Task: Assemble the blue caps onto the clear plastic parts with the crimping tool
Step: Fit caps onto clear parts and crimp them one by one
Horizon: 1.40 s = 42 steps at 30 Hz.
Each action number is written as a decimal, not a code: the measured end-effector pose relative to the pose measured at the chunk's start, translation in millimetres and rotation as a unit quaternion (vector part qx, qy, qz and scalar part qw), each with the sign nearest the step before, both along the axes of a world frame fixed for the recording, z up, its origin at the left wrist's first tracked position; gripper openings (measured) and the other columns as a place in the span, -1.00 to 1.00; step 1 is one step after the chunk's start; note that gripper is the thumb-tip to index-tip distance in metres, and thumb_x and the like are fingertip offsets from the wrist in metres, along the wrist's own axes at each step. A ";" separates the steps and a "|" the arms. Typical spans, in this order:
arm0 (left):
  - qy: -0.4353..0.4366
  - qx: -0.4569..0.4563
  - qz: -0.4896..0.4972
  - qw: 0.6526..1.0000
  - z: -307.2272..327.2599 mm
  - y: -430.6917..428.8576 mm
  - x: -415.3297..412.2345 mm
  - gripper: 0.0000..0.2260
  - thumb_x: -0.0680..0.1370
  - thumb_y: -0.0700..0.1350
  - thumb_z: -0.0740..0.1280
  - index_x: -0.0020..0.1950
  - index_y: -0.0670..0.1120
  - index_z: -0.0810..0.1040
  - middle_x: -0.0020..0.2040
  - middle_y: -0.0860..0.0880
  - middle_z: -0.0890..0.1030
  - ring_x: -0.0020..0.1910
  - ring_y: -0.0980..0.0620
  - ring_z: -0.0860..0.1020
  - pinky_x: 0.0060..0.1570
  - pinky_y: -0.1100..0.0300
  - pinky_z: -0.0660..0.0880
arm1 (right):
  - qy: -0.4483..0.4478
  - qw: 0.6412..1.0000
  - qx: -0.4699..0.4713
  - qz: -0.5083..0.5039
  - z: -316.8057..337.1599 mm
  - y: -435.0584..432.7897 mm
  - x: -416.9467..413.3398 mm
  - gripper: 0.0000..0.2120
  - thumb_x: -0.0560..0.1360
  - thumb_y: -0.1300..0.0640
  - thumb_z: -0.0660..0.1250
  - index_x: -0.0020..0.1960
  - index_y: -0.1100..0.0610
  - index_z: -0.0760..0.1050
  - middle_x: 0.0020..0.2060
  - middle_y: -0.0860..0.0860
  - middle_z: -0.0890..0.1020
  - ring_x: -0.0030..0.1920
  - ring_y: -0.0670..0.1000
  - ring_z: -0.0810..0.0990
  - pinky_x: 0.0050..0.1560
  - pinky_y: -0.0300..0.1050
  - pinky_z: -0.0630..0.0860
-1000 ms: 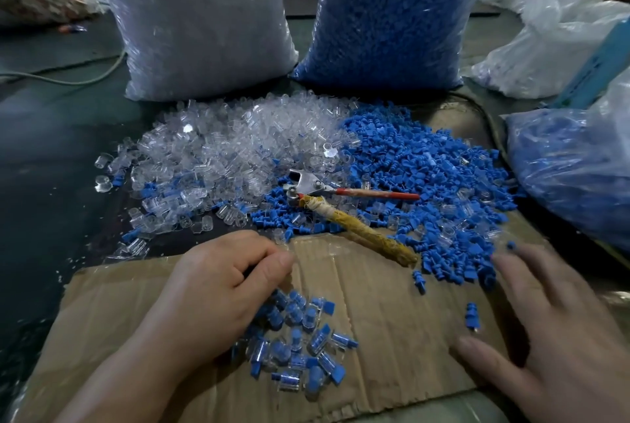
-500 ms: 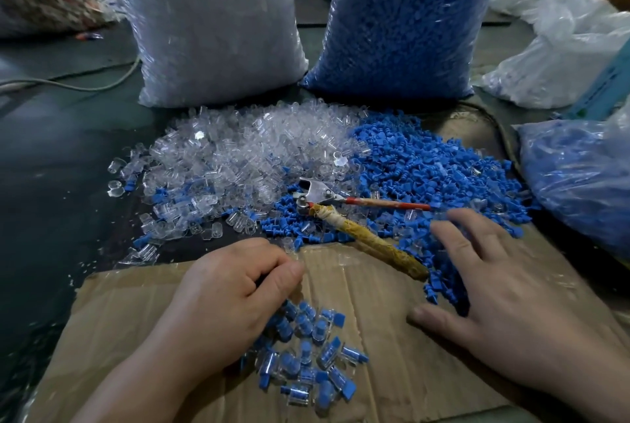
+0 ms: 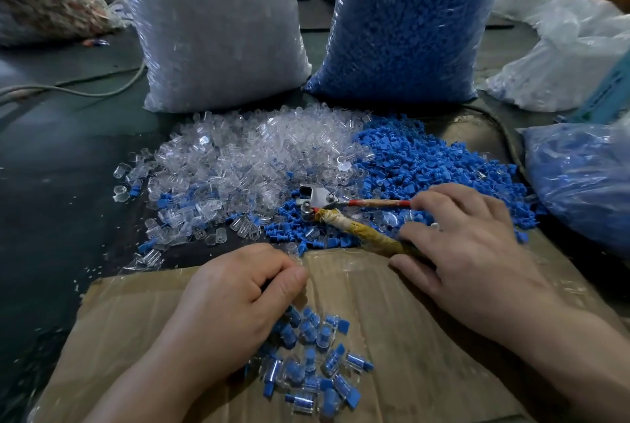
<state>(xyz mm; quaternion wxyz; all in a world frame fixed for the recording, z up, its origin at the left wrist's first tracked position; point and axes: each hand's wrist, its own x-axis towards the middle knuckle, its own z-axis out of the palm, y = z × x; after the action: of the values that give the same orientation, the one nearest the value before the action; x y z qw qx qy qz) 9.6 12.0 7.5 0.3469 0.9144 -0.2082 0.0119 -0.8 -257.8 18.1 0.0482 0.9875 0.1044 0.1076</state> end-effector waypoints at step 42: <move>-0.004 -0.001 0.016 1.000 -1.0 -1.9 0.1 -0.65 0.50 0.32 0.12 -0.19 0.17 0.60 -0.15 0.28 0.59 -0.16 0.25 0.58 -0.30 0.28 0.46 | 0.032 0.976 0.149 0.154 -8.7 29.4 18.3 -0.57 0.51 -0.30 0.18 0.14 0.00 0.50 0.04 -0.07 0.45 0.08 -0.02 0.35 0.10 -0.08 0.44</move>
<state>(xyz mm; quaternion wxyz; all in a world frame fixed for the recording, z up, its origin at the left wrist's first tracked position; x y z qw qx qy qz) 9.7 10.1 6.5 0.3469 0.9172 -0.1946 0.0219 17.4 -228.4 9.4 -0.1201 0.9585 0.2396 0.0968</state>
